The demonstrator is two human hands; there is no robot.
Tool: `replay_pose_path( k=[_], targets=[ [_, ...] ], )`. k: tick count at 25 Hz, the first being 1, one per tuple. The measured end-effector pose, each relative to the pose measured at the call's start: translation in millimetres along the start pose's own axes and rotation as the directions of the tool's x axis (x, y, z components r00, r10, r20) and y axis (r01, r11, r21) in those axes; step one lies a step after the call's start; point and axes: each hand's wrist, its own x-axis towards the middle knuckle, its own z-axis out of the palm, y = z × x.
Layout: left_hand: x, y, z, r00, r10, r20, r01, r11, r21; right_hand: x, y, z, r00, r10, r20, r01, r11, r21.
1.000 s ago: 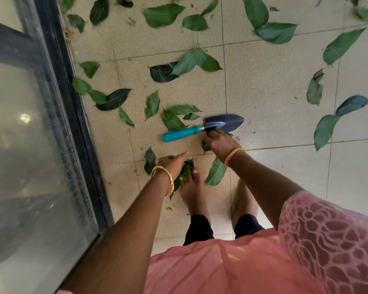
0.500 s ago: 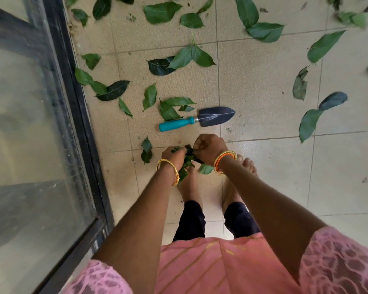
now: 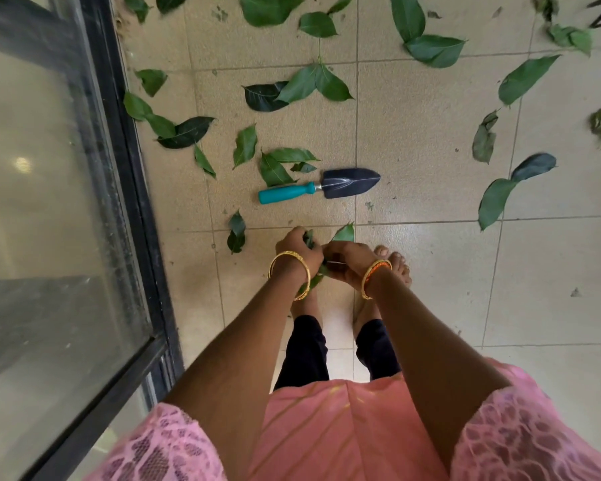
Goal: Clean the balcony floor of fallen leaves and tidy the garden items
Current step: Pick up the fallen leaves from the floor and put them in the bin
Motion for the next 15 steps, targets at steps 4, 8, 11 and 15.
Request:
replay_pose_path(
  k=[4, 8, 11, 15],
  targets=[
    [25.5, 0.5, -5.2, 0.997, -0.049, -0.064, 0.048, 0.999, -0.023, 130.1, 57.9, -43.8, 0.961, -0.115, -0.251, 0.099, 0.992, -0.076],
    [55.3, -14.1, -13.1, 0.988, -0.154, -0.012, 0.151, 0.982, -0.111, 193.4, 88.2, -57.5, 0.726, -0.236, -0.645, 0.008, 0.942, -0.336],
    [66.6, -20.5, -19.0, 0.974, -0.225, 0.024, 0.226, 0.959, -0.173, 139.4, 56.7, -18.7, 0.679, -0.39, -0.622, -0.043, 0.825, -0.564],
    [70.4, -26.7, -26.5, 0.939, -0.34, 0.059, 0.341, 0.884, -0.32, 262.5, 137.3, -83.9, 0.678, -0.486, -0.551, 0.078, 0.794, -0.603]
  ],
)
